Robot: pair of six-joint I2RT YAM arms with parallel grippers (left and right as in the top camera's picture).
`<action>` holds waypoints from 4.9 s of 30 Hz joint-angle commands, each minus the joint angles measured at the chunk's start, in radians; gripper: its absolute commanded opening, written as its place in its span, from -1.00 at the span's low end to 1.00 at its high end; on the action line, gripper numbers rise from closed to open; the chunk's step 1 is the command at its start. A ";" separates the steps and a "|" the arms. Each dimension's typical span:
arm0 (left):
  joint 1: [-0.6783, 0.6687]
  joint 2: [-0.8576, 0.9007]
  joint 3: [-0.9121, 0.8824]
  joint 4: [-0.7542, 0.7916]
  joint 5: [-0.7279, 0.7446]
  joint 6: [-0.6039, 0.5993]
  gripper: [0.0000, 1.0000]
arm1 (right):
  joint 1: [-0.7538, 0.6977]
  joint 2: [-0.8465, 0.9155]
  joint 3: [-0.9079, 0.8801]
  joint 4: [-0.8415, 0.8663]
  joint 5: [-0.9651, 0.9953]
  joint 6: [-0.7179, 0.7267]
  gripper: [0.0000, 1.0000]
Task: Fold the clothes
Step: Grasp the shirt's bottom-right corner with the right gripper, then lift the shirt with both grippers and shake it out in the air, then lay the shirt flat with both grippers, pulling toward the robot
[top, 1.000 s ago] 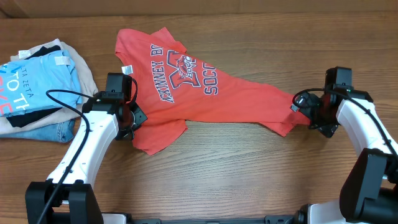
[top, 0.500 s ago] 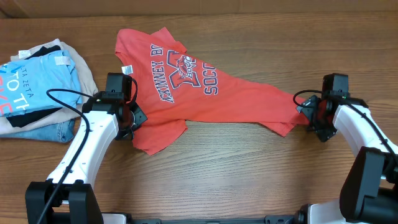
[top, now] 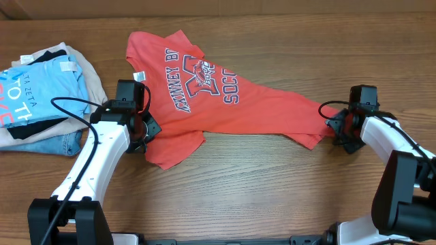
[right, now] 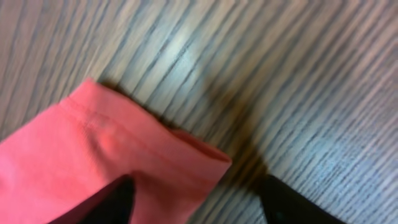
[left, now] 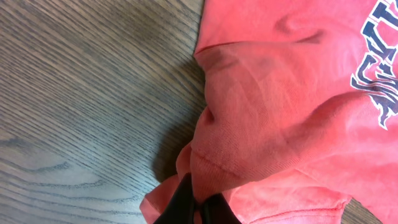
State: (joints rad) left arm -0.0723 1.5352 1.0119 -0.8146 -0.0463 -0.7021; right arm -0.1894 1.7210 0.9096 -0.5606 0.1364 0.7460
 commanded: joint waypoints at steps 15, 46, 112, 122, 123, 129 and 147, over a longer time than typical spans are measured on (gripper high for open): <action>-0.005 -0.004 -0.007 0.007 -0.017 0.040 -0.92 | -0.003 0.044 0.010 0.006 -0.018 -0.045 -0.92; 0.177 -0.078 1.189 -0.589 -0.137 0.359 -0.92 | -0.003 -0.204 1.295 -0.927 -0.018 -0.410 -0.92; 0.172 0.483 1.077 -0.836 0.392 0.624 -0.92 | -0.003 0.306 1.266 -1.114 0.001 -0.493 -0.92; 0.070 0.473 0.809 -0.872 0.308 0.654 -0.92 | -0.016 0.305 1.026 -1.132 -0.002 -0.491 -0.92; 0.064 0.468 0.779 -0.865 0.303 0.653 -0.92 | -0.023 0.304 1.007 -1.129 -0.002 -0.487 -0.92; 0.059 0.370 0.563 -0.750 0.278 0.614 -0.92 | -0.079 0.285 0.904 -1.111 -0.022 -0.485 -0.92; 0.187 -0.142 0.141 -0.603 -0.022 0.286 -0.92 | -0.190 -0.016 0.490 -0.942 -0.084 -0.484 -0.92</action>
State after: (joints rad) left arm 0.0750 1.4704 1.1702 -1.4307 0.0151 -0.3023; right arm -0.3653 1.7668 1.4391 -1.5200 0.0597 0.2611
